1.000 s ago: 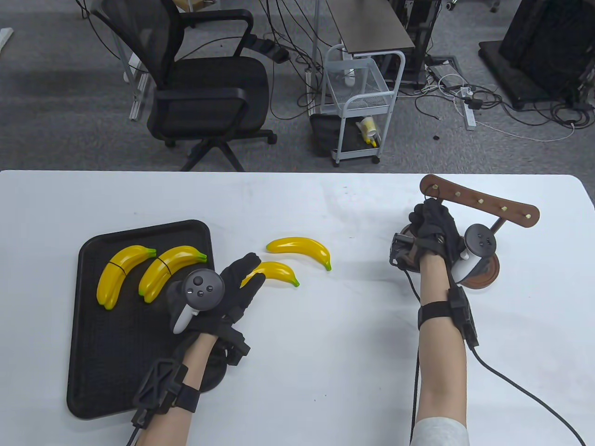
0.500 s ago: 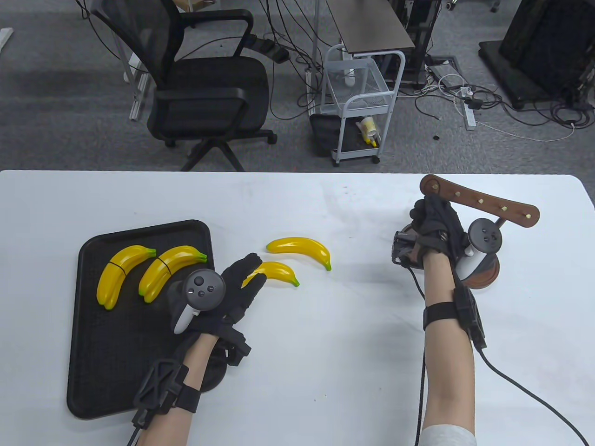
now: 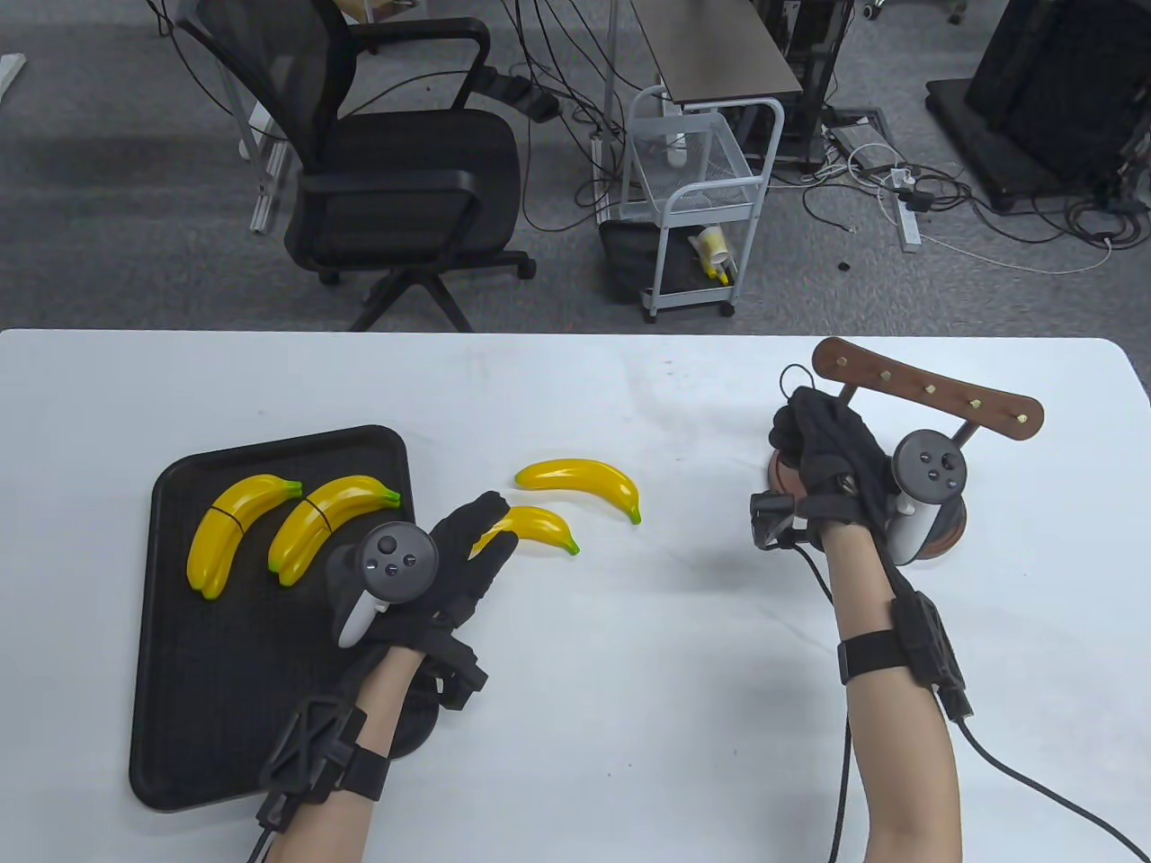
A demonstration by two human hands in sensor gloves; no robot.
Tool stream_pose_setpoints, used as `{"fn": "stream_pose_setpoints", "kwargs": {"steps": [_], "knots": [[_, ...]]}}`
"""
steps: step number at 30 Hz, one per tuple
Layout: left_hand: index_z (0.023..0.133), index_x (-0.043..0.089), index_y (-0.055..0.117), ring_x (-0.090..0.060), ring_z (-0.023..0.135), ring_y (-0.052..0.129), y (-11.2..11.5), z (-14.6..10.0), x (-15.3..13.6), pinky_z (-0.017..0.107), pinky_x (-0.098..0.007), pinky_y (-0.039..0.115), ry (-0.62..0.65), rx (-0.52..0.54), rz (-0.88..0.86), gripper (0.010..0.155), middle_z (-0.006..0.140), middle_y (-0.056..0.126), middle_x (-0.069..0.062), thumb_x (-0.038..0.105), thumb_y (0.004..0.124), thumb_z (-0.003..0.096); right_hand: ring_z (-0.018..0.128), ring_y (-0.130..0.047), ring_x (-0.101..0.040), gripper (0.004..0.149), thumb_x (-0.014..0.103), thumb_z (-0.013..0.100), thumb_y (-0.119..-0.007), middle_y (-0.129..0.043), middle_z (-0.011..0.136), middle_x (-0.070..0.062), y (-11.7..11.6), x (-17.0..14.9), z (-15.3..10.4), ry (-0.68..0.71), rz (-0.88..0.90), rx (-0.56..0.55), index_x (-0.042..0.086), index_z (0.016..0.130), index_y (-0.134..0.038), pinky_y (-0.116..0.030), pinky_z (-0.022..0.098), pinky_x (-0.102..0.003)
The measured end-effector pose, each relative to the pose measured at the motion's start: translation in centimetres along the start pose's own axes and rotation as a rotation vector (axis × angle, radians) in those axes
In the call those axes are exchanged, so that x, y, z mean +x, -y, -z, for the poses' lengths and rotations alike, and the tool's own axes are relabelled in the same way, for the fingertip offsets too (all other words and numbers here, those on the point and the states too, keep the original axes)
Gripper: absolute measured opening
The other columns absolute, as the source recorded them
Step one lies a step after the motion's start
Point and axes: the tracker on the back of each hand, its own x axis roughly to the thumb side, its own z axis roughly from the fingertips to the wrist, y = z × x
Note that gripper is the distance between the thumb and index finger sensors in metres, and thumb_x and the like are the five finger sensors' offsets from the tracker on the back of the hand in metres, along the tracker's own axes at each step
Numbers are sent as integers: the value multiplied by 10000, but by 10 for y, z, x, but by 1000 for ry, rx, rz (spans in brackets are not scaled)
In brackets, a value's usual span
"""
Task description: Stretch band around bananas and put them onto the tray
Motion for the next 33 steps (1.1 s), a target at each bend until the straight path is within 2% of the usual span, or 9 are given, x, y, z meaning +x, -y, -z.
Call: {"fn": "stream_pose_setpoints", "kwargs": {"steps": [7, 16, 33], "knots": [[1118, 266, 550, -321, 1062, 751, 1, 0, 1, 801, -506, 626, 2, -3, 3, 549, 1182, 660, -18, 490, 675, 633, 546, -1020, -264, 371, 374, 578, -746, -972, 710, -72, -18, 13, -27, 114, -34, 98, 122, 834, -838, -849, 395, -455], [1119, 267, 548, -320, 1064, 749, 3, 0, 3, 801, -506, 626, 17, -8, 11, 550, 1184, 658, -16, 492, 674, 633, 542, -1021, -282, 369, 360, 574, -748, -976, 707, -83, -60, 19, -67, 211, -52, 276, 113, 830, -846, -847, 391, -465], [1124, 272, 539, -315, 1069, 746, 7, 1, 6, 805, -502, 625, 48, -28, -19, 576, 1188, 654, -12, 515, 687, 623, 521, -1027, -304, 373, 339, 580, -739, -992, 688, -108, -107, 8, -98, 219, -85, 587, 84, 819, -868, -846, 375, -480]]}}
